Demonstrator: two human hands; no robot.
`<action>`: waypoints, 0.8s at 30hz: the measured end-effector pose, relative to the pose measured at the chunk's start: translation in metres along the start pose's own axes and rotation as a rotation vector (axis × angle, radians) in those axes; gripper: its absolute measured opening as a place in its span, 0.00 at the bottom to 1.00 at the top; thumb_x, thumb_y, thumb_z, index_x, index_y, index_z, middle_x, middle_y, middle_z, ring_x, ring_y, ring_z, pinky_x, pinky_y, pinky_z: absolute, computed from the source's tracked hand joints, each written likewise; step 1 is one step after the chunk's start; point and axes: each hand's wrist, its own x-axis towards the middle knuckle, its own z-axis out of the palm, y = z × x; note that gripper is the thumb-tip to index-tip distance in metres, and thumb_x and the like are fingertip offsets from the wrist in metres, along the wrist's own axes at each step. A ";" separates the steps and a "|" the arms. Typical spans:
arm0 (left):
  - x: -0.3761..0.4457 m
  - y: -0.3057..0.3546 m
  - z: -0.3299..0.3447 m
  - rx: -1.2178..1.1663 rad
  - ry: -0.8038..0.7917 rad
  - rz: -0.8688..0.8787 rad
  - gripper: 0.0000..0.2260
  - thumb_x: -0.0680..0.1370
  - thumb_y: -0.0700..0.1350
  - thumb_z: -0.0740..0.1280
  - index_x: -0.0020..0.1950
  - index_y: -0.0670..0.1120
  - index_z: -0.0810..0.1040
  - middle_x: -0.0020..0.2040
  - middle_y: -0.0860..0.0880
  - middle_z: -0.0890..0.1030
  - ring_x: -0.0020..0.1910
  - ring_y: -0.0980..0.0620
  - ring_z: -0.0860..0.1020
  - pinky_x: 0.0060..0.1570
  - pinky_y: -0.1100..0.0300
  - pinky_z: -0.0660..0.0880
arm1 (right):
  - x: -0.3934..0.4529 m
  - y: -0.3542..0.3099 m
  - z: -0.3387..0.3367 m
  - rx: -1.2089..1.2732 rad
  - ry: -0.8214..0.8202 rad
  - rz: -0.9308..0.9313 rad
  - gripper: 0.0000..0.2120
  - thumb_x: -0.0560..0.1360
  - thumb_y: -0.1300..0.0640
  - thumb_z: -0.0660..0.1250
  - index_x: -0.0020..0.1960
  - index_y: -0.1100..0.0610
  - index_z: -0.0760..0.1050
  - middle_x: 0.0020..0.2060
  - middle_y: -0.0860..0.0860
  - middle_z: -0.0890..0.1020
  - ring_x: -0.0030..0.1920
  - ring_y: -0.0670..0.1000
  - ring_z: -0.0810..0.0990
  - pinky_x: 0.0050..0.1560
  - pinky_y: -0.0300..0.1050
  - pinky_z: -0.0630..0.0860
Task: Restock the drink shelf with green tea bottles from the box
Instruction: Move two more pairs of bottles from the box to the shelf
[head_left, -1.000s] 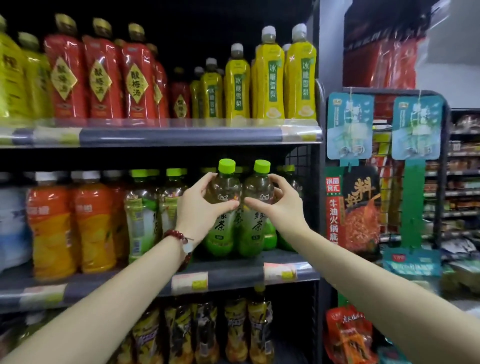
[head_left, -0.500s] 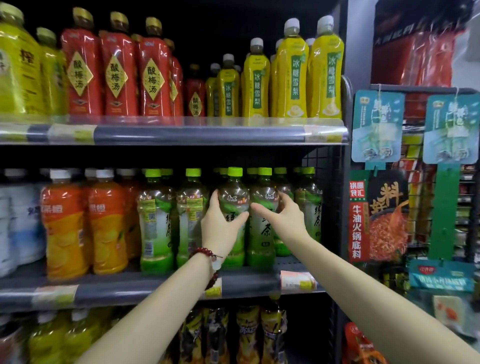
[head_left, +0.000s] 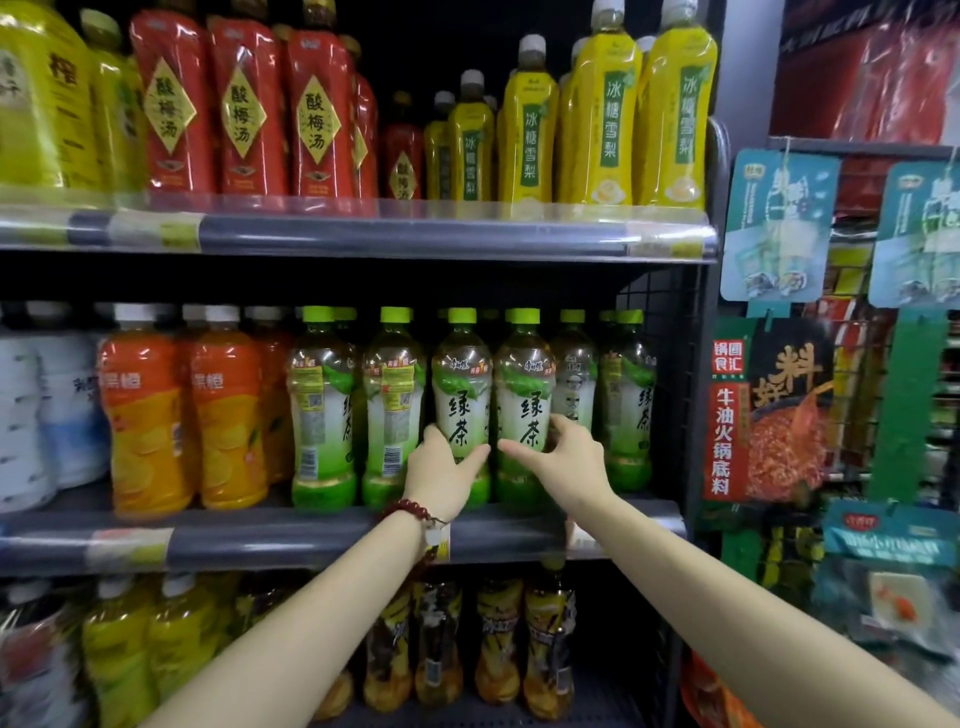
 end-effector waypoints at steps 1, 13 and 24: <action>0.000 0.000 0.000 0.006 0.001 0.000 0.28 0.75 0.53 0.66 0.68 0.39 0.62 0.62 0.42 0.74 0.56 0.46 0.75 0.48 0.59 0.73 | -0.001 0.000 0.000 0.003 0.006 0.004 0.40 0.66 0.39 0.74 0.70 0.58 0.68 0.65 0.53 0.77 0.65 0.53 0.74 0.66 0.54 0.72; -0.022 0.003 0.006 0.125 0.050 0.041 0.34 0.78 0.50 0.61 0.75 0.38 0.46 0.72 0.37 0.63 0.69 0.41 0.68 0.63 0.53 0.70 | -0.014 0.006 -0.001 -0.055 -0.020 -0.005 0.41 0.67 0.44 0.75 0.73 0.59 0.63 0.67 0.55 0.75 0.68 0.55 0.72 0.67 0.50 0.70; -0.045 -0.004 -0.009 0.353 0.022 0.171 0.31 0.76 0.45 0.66 0.74 0.39 0.56 0.70 0.41 0.67 0.68 0.44 0.67 0.64 0.55 0.67 | -0.028 0.014 -0.026 -0.315 -0.106 -0.149 0.32 0.71 0.52 0.74 0.71 0.59 0.66 0.62 0.56 0.78 0.64 0.56 0.74 0.62 0.48 0.72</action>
